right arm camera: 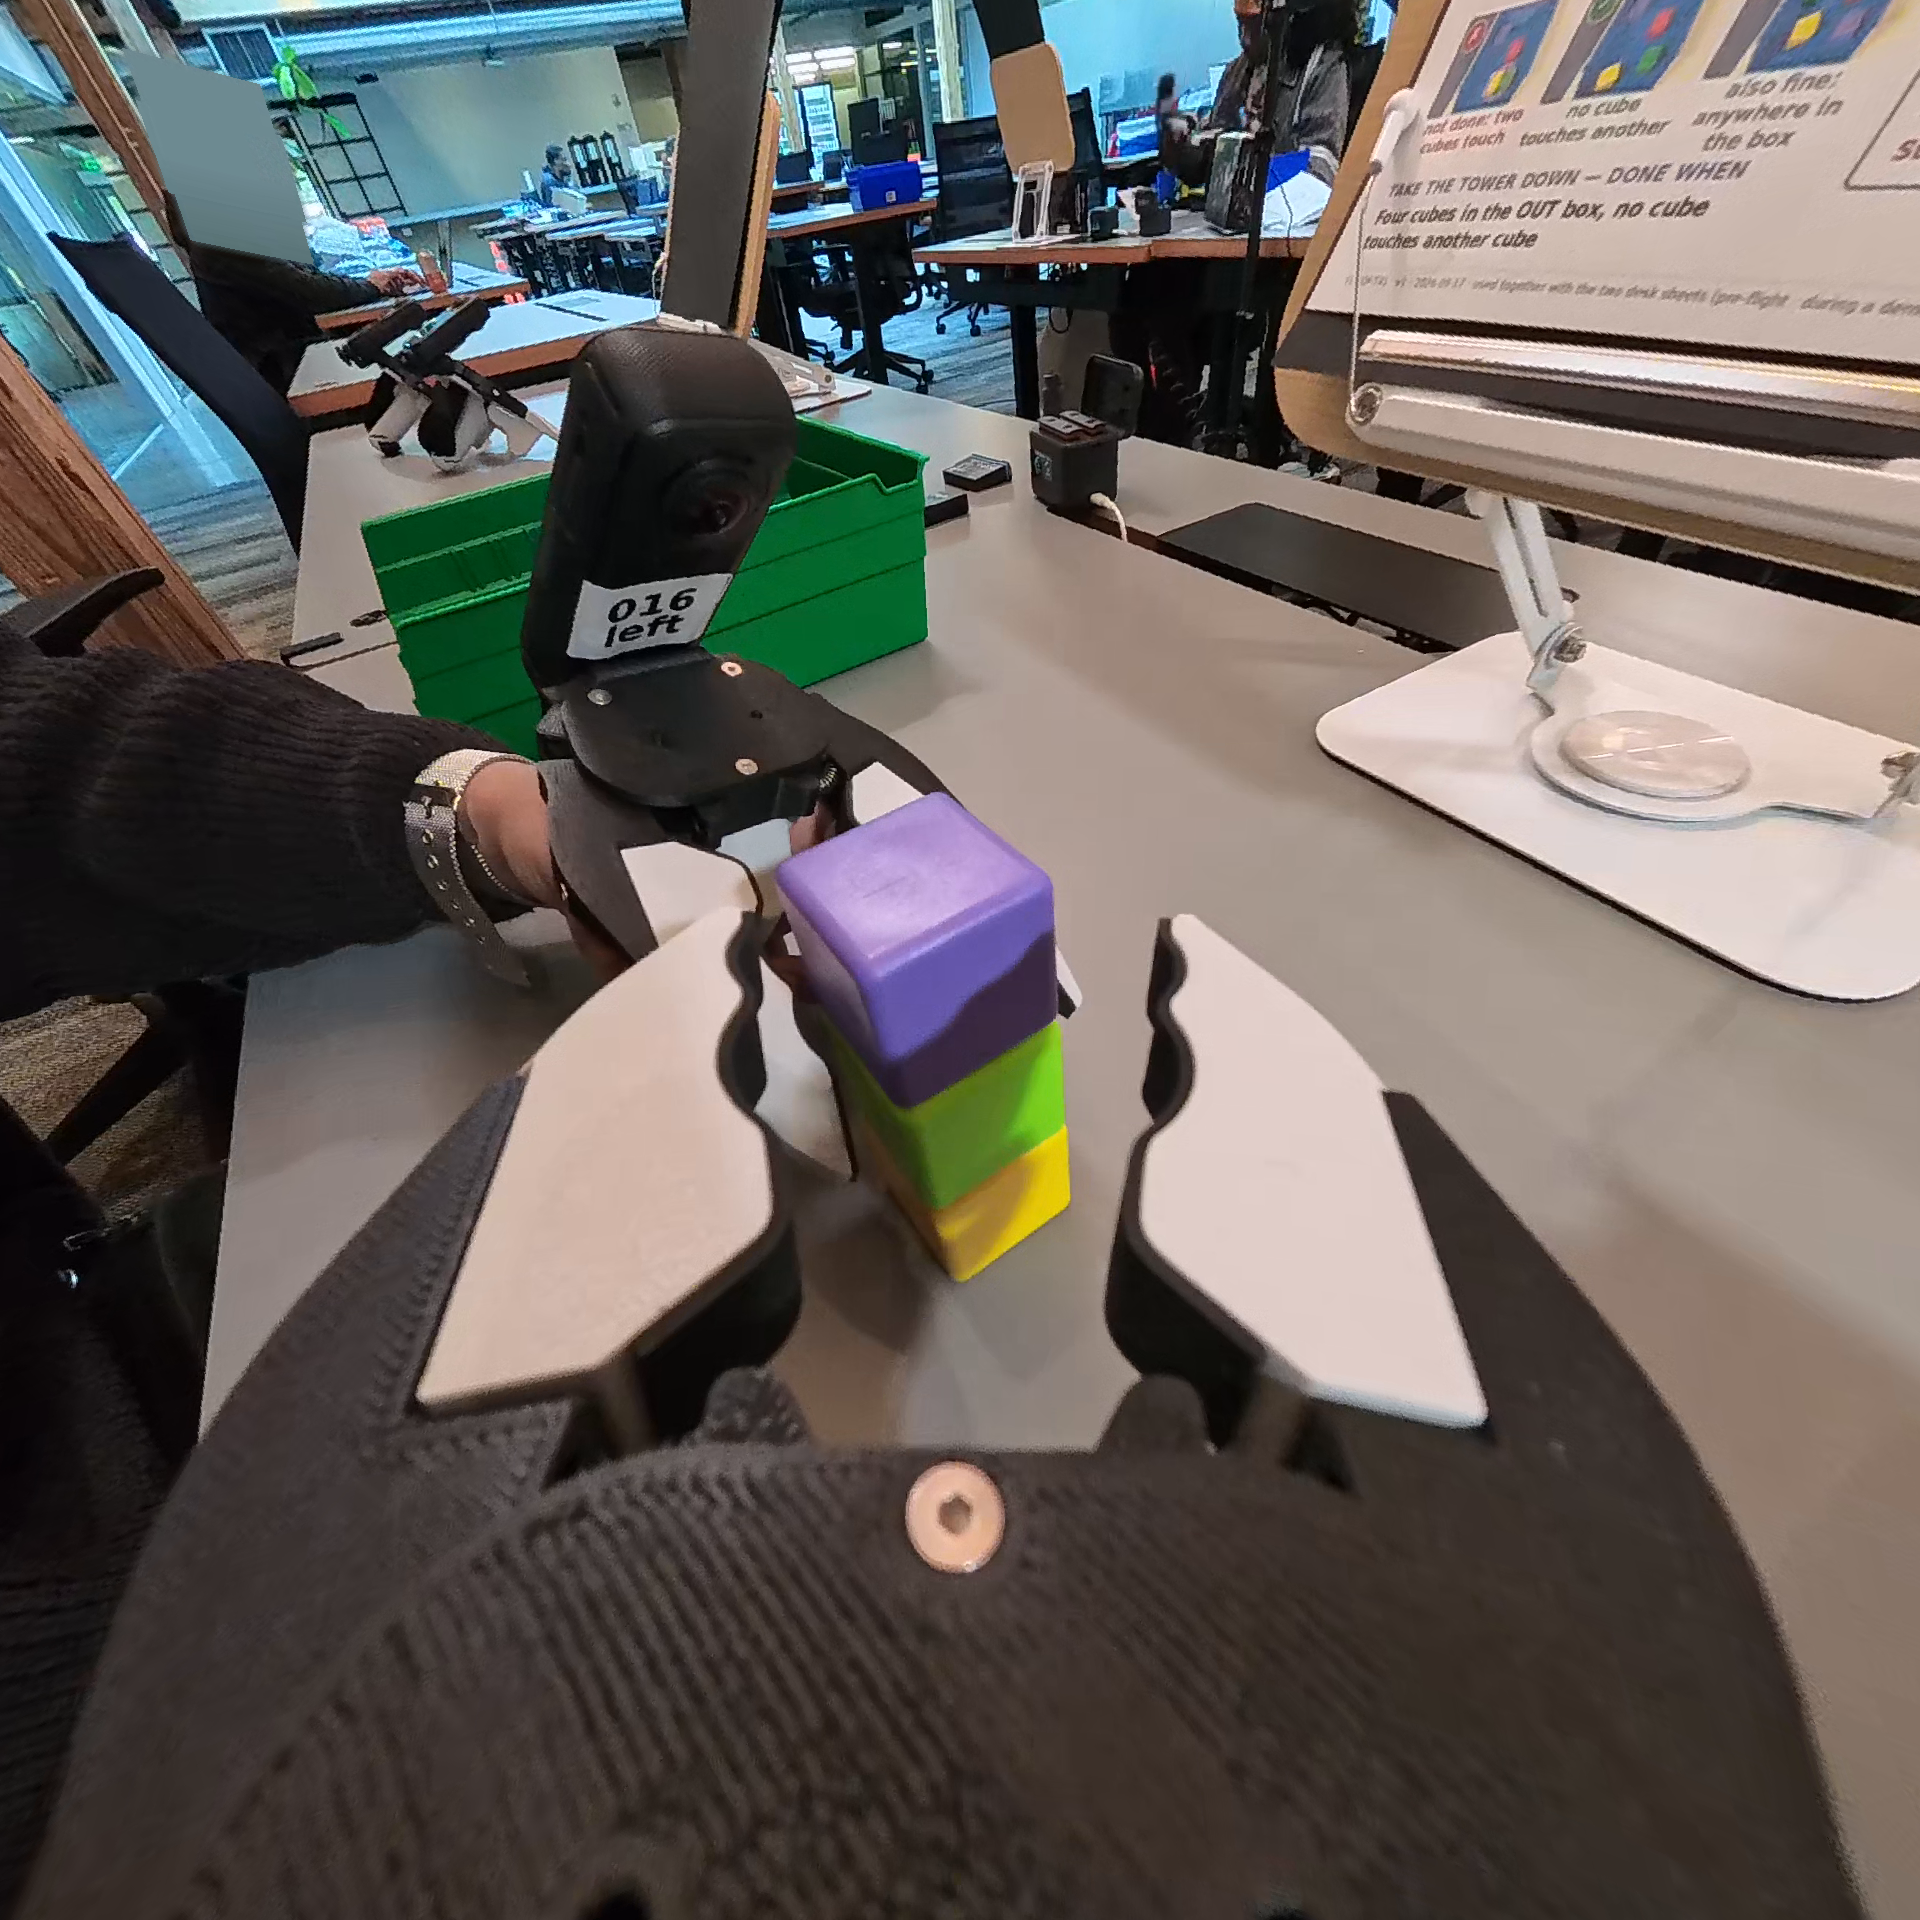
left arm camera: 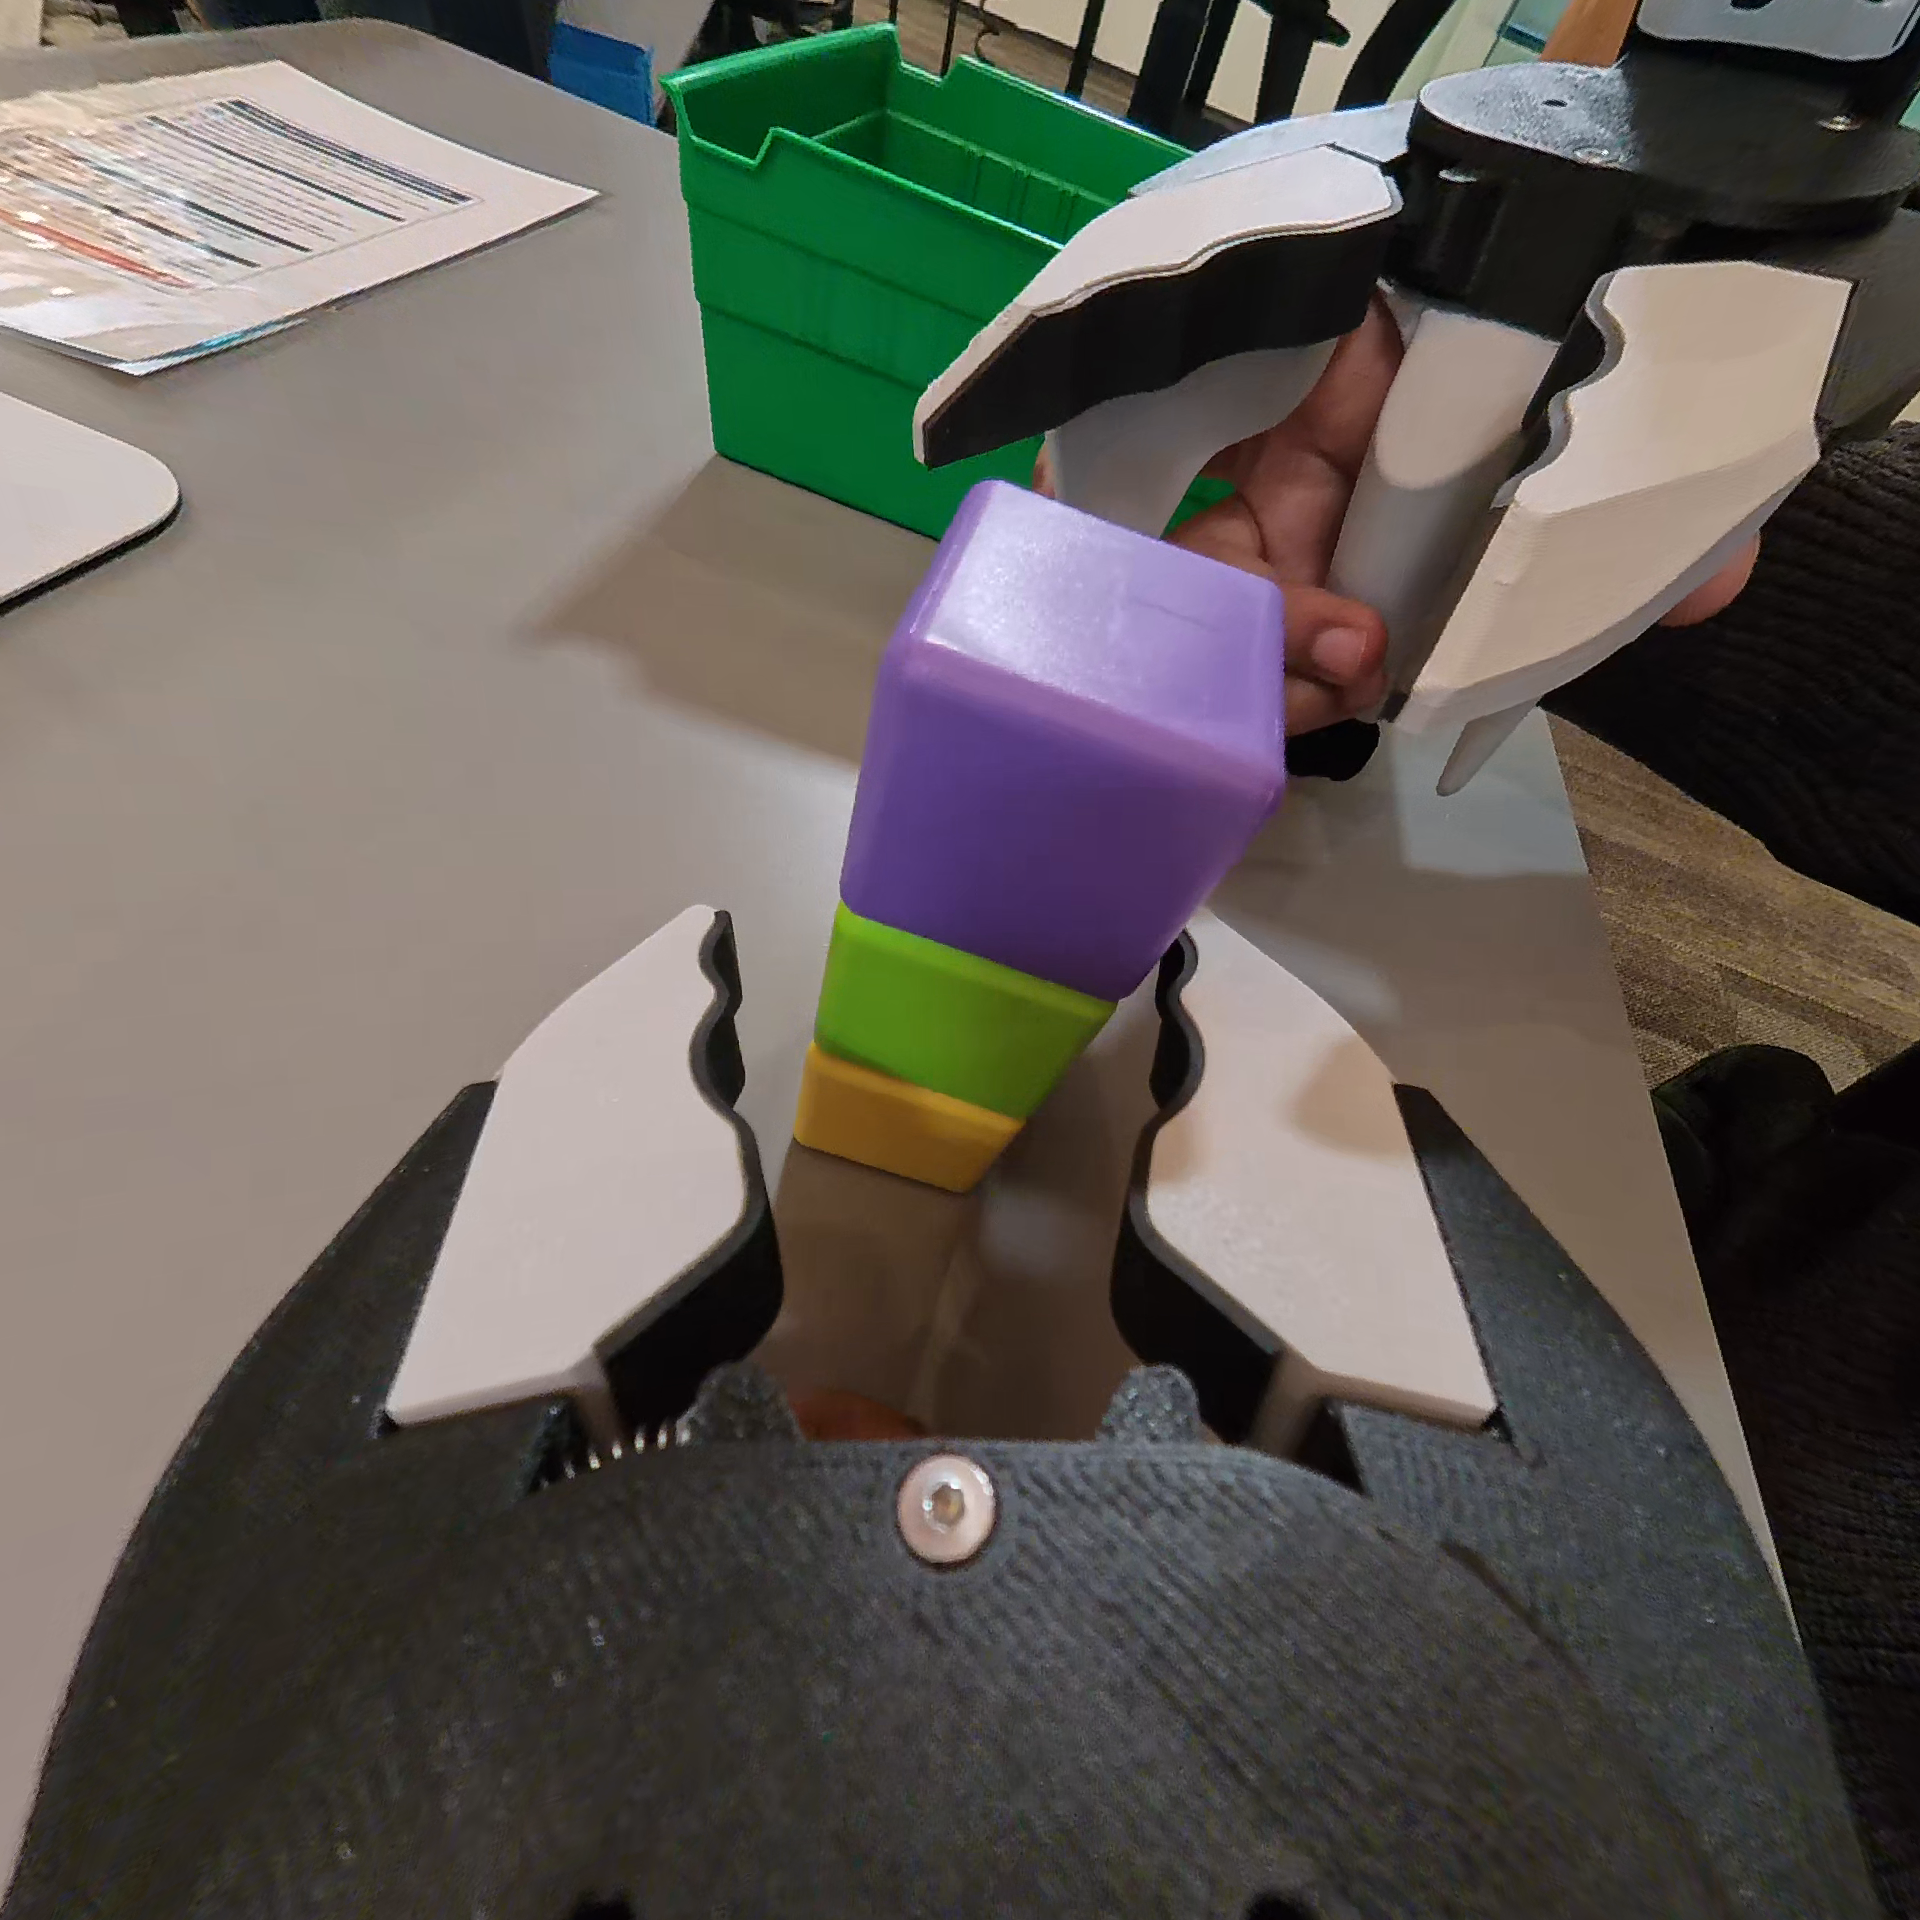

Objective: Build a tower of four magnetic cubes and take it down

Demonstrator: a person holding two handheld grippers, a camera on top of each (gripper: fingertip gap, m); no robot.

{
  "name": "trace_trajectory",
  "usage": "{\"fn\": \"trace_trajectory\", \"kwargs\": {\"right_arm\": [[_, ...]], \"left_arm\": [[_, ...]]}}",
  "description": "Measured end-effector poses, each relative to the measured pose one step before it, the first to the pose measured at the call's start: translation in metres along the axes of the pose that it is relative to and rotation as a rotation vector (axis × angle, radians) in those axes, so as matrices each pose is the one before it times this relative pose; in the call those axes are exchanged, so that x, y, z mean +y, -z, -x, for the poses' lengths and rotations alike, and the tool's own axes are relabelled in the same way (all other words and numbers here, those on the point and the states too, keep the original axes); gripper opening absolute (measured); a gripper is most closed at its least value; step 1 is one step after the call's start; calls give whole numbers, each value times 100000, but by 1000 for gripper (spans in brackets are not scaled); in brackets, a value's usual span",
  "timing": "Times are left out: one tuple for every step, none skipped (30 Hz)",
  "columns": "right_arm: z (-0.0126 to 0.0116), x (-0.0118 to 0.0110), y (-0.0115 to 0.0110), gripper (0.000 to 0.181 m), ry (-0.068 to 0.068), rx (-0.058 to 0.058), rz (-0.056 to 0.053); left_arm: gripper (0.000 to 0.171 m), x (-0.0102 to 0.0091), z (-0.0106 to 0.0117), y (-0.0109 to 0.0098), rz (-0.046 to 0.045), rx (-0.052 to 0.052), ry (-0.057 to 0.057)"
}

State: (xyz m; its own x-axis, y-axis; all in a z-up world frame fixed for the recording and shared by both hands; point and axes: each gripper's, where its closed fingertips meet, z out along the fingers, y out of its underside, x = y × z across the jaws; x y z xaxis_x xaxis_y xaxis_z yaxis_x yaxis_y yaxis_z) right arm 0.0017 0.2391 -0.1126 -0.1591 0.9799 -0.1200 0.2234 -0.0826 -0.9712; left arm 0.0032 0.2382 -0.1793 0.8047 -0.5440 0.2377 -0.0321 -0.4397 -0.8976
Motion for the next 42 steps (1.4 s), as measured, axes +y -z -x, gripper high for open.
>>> {"fn": "trace_trajectory", "kwargs": {"right_arm": [[11, 1, -12, 73, 102, 1, 14], [6, 10, -4, 73, 37, 2, -4], [11, 3, -9, 73, 7, -29, 33], [8, -7, -7, 73, 58, -20, 35], [1, -10, -9, 73, 125, -3, 9], [-3, -11, 7, 73, 139, 44, -35], [4, -14, 6, 73, 79, 22, -57], [3, -3, 7, 73, 12, -13, -42], [-8, -17, 17, 73, 8, 14, -82], [-15, -14, 11, 73, 62, 28, -136], [-10, -17, 17, 73, 75, -5, -81], [-22, 13, 12, 73, 31, 6, 17], [-36, -9, 26, 73, 9, 77, -10], [-24, -14, 41, 73, 34, 1, -174], [-21, -53, 39, 74, -64, -99, -310], [-23, -44, 53, 76, -261, -201, -407], [0, -51, 62, 77, -502, -534, -610], [15, 6, 50, 78, -710, -826, -578], [-21, 83, 34, 79, -948, -823, -257], [-73, 108, 5, 81, -1237, -657, -82], [-62, 86, -6, 81, -1312, -642, -236], [-57, 33, 1, 81, -1020, -472, -401], [-60, 18, -12, 81, -392, -89, -287], [-52, 28, -7, 81, 207, 86, -62], [0, 58, -11, 80, 599, -12, 96], [31, 78, -34, 80, 683, -37, 74], [20, 102, -57, 79, 453, 27, 165], [55, 123, -84, 79, 95, -187, 324], [74, 99, -90, 79, -138, -428, 262], [73, 62, -110, 79, -97, -290, 128], [78, 28, -106, 79, 117, -249, 55], [100, 11, -123, 78, 278, -357, -5], [97, 16, -124, 77, 427, -268, -69], [77, 46, -134, 77, 579, -167, 19], [78, 106, -133, 77, 645, -192, 269], [69, 178, -130, 76, 672, -201, 548], [37, 197, -116, 76, 702, -41, 711], [10, 168, -92, 76, 597, 63, 637], [33, 88, -69, 76, 425, -59, 372], [41, -20, -43, 76, 388, -197, -58], [17, -105, -40, 75, 735, -193, -529], [-34, -150, -57, 73, 1306, -108, -798]], "left_arm": [[77, 2, 15, -10, 49, -119, -25], [77, 3, 1, 1, 19, -4, -10], [77, 0, 5, 0, -4, -46, 11], [77, -4, 6, -2, -28, -58, 21], [77, 5, 14, -5, 4, -19, 58], [77, -2, 15, 0, 17, -46, 63], [77, 8, 12, -9, 29, -62, 54], [77, 3, -2, 2, 25, -8, 38], [77, -5, 3, -3, -37, -15, -12], [77, 1, 4, 11, -26, 0, -11], [77, -3, -2, -6, 12, 54, 11], [77, 8, -7, -4, -10, 74, -8], [77, 2, -11, 1, 14, 72, 17], [77, -1, -11, -1, -11, 92, -18], [77, -2, -10, 3, -51, 77, -73], [78, -2, -20, 5, -13, 19, -172], [78, -7, -53, -2, -37, 91, -473], [78, 4, -94, -4, -10, 252, -679], [79, 32, -110, -28, 252, 338, -688], [80, 46, -94, -41, 444, 159, -653], [80, 65, -60, -57, 525, 4, -624], [80, 54, -62, -69, 567, -70, -631], [80, 55, -59, -43, 469, -70, -687], [79, 32, -51, -31, 297, -199, -645], [78, 17, -25, -23, 141, -357, -576], [78, 8, -22, -16, 94, -201, -492], [77, 11, -40, -8, 133, 7, -304], [77, 21, 10, -18, 172, -78, -35], [76, 26, 30, -22, 190, -133, 185], [73, 8, 51, -12, 131, -125, 280], [71, 18, 62, -1, 68, -249, 324], [68, 15, 73, -12, 114, -305, 426], [66, 1, 79, 0, 64, -230, 407], [64, -2, 46, 7, -52, -131, 351], [63, -11, 13, 16, -84, 118, 250], [62, -20, 19, 16, -184, 53, 211], [60, -23, 42, 29, -258, -93, 301], [60, -14, 18, 20, -110, 102, 316], [59, -9, 12, 17, -90, 74, 153], [58, -16, -9, 15, -132, 61, -52], [58, 5, -28, -9, 23, 88, -185], [56, 8, -42, -4, 122, 167, -273]]}}
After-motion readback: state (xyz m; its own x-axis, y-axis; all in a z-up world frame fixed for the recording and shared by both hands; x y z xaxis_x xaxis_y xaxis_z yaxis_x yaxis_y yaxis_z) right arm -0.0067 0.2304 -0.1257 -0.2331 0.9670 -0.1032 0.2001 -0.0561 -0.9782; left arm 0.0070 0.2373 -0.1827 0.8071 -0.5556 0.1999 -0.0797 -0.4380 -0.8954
